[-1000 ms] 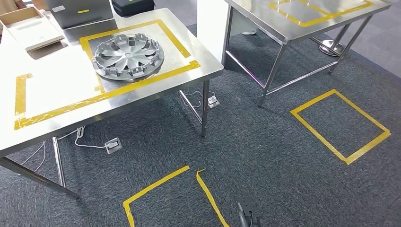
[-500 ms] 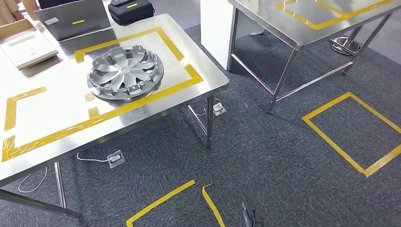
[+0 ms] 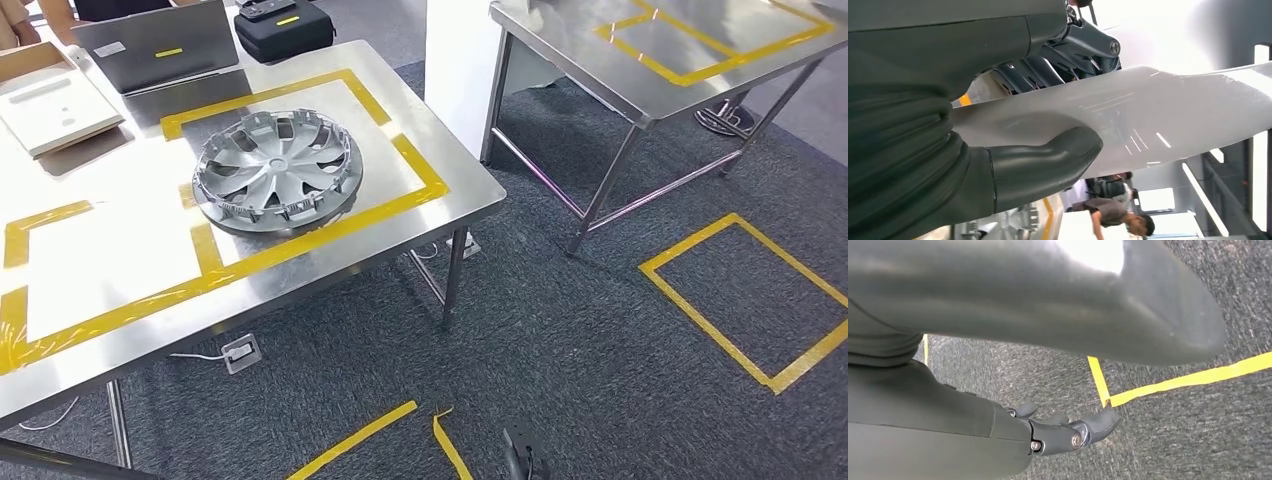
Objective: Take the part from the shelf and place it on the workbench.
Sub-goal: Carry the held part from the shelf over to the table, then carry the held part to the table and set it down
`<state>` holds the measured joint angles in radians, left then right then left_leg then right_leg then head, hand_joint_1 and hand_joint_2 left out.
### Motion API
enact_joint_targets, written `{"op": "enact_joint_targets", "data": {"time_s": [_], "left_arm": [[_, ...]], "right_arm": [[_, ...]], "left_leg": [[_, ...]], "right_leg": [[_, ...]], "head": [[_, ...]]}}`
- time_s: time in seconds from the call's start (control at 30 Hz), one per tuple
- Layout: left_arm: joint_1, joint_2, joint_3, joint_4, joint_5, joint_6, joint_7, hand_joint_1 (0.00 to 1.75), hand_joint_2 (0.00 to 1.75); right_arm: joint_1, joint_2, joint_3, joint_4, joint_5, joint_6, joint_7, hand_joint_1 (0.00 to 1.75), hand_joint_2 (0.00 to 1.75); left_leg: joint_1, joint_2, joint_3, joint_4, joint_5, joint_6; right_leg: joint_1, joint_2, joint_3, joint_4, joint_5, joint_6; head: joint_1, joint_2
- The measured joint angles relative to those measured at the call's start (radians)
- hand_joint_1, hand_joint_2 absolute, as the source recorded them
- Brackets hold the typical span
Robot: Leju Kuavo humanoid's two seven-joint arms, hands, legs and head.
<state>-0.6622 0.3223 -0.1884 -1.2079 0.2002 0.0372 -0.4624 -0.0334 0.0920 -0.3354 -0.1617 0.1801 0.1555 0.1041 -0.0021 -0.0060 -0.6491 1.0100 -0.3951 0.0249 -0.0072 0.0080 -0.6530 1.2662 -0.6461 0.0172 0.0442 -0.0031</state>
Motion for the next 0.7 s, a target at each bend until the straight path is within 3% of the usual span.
{"op": "enact_joint_targets", "data": {"time_s": [0.03,0.07,0.13,0.2,0.27,0.4,0.53,0.7], "left_arm": [[-0.002,-0.005,-0.003,0.017,-0.023,0.002,0.012,1.75,1.75],[-0.006,-0.010,-0.007,0.039,-0.048,0.003,0.022,1.75,1.75],[-0.028,-0.022,-0.018,0.101,-0.098,0.006,0.033,1.75,1.75],[-0.070,-0.036,-0.032,0.192,-0.141,0.013,0.031,1.75,1.75],[-0.119,-0.052,-0.054,0.309,-0.203,0.055,0.021,1.75,1.75],[-0.213,-0.081,-0.122,0.547,-0.381,0.219,0.036,1.75,1.75],[-0.278,-0.104,-0.243,0.729,-0.612,0.346,0.195,1.75,1.75],[-0.292,-0.114,-0.360,0.860,-0.711,0.365,0.362,1.75,1.75]], "right_arm": [[0.000,0.000,-0.001,0.000,-0.001,-0.001,0.000,0.00,0.00],[0.000,0.000,-0.001,0.000,-0.002,-0.002,0.001,0.00,0.00],[0.000,0.000,-0.004,0.000,-0.002,-0.002,0.002,0.00,0.00],[-0.001,0.000,-0.006,0.000,-0.001,-0.002,0.003,0.00,0.00],[-0.002,0.001,-0.007,0.000,-0.001,-0.002,0.003,0.00,0.00],[-0.002,0.002,-0.009,0.000,0.000,0.000,-0.003,0.00,0.00],[-0.002,0.002,-0.012,0.000,0.005,0.002,-0.014,0.00,0.00],[-0.001,0.002,-0.016,0.000,0.009,-0.001,-0.021,0.00,0.00]], "left_leg": [[0.000,-0.001,0.004,0.001,-0.005,0.000],[0.000,-0.002,0.009,0.003,-0.011,-0.001],[0.002,-0.005,0.016,0.012,-0.023,-0.006],[-0.001,-0.011,0.016,0.023,-0.032,-0.015],[-0.007,-0.015,0.014,0.029,-0.037,-0.016],[-0.008,-0.012,0.018,0.022,-0.034,-0.019],[-0.008,-0.010,0.021,0.017,-0.031,-0.027],[-0.008,-0.010,0.021,0.015,-0.030,-0.031]], "right_leg": [[-0.002,0.000,-0.031,0.034,0.004,0.003],[-0.003,0.000,-0.044,0.030,0.029,0.004],[-0.004,-0.002,-0.018,-0.080,0.119,0.004],[-0.004,-0.002,0.021,-0.192,0.175,-0.002],[-0.005,-0.001,0.033,-0.225,0.183,-0.007],[-0.004,0.005,0.033,-0.227,0.187,-0.013],[-0.004,0.007,0.033,-0.226,0.187,-0.016],[-0.004,0.007,0.033,-0.226,0.188,-0.017]], "head": [[0.001,0.000],[0.002,0.000],[0.004,0.000],[0.004,0.000],[0.005,0.000],[0.005,0.000],[0.005,0.000],[0.005,0.000]]}}
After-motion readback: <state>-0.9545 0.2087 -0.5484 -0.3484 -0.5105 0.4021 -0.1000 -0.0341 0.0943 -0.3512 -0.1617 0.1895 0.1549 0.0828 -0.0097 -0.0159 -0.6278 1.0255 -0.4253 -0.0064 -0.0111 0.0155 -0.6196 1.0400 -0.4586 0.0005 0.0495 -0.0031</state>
